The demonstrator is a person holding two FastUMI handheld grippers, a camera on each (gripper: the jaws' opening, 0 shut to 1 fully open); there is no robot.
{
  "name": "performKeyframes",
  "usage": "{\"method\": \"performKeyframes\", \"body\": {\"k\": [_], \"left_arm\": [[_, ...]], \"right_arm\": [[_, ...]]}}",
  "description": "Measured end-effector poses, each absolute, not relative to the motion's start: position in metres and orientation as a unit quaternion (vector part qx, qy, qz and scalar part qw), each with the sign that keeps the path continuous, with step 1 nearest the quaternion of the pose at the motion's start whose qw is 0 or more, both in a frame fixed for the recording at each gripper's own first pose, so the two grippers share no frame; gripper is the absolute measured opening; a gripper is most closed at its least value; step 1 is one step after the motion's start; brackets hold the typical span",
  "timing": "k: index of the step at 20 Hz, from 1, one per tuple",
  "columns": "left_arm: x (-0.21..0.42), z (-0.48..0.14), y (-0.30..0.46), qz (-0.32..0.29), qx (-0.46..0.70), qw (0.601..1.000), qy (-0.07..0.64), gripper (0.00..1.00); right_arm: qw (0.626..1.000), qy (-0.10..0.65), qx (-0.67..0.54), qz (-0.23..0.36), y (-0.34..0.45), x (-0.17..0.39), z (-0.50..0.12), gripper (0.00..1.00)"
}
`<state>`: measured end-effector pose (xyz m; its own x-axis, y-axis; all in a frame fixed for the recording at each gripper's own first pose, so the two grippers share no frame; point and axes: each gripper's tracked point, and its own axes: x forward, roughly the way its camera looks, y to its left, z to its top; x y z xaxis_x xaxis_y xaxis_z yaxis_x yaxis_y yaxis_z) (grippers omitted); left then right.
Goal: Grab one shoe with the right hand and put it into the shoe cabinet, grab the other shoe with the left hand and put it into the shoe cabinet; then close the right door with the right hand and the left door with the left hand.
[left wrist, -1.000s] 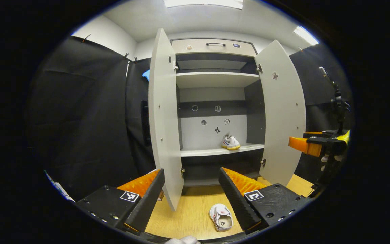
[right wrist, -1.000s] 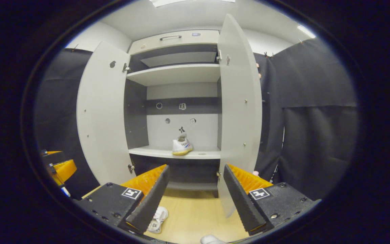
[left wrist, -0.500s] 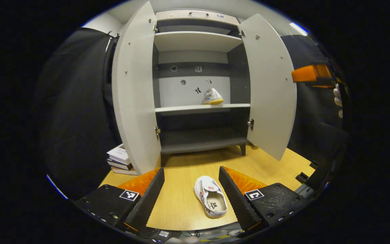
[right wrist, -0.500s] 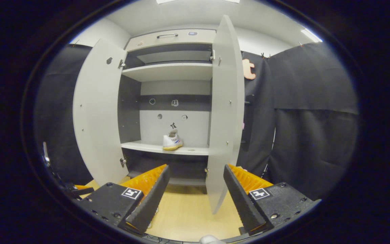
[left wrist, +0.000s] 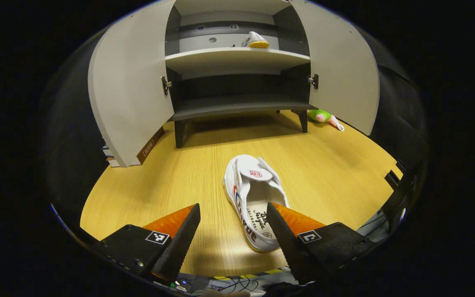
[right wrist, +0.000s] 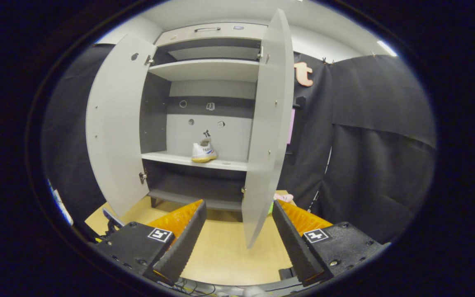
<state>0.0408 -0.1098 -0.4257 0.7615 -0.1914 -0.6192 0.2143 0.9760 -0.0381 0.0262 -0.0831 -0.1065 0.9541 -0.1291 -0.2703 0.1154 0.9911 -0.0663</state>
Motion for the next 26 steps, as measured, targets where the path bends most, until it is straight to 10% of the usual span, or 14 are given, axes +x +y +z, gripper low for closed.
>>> {"method": "performKeyframes", "body": {"k": [5, 11, 14, 16, 26], "left_arm": [[0.075, -0.460, -0.107, -0.096, 0.036, 0.932, 0.347, 0.95], [0.104, -0.474, -0.129, -0.118, 0.012, 0.927, 0.356, 0.67], [0.115, -0.477, -0.122, -0.089, 0.031, 0.928, 0.360, 0.14], [0.113, -0.476, -0.124, -0.089, 0.034, 0.923, 0.374, 0.04], [0.122, -0.357, -0.104, -0.073, 0.021, 0.947, 0.311, 0.01]], "right_arm": [[0.987, 0.150, -0.027, -0.050, -0.080, 0.036, -0.116, 1.00], [0.986, 0.156, -0.034, -0.052, -0.086, 0.041, -0.120, 1.00], [0.986, 0.158, -0.030, -0.046, -0.085, 0.043, -0.121, 1.00], [0.986, 0.157, -0.029, -0.041, -0.083, 0.044, -0.122, 1.00], [0.990, 0.138, -0.018, -0.002, -0.064, 0.049, -0.113, 1.00]]}}
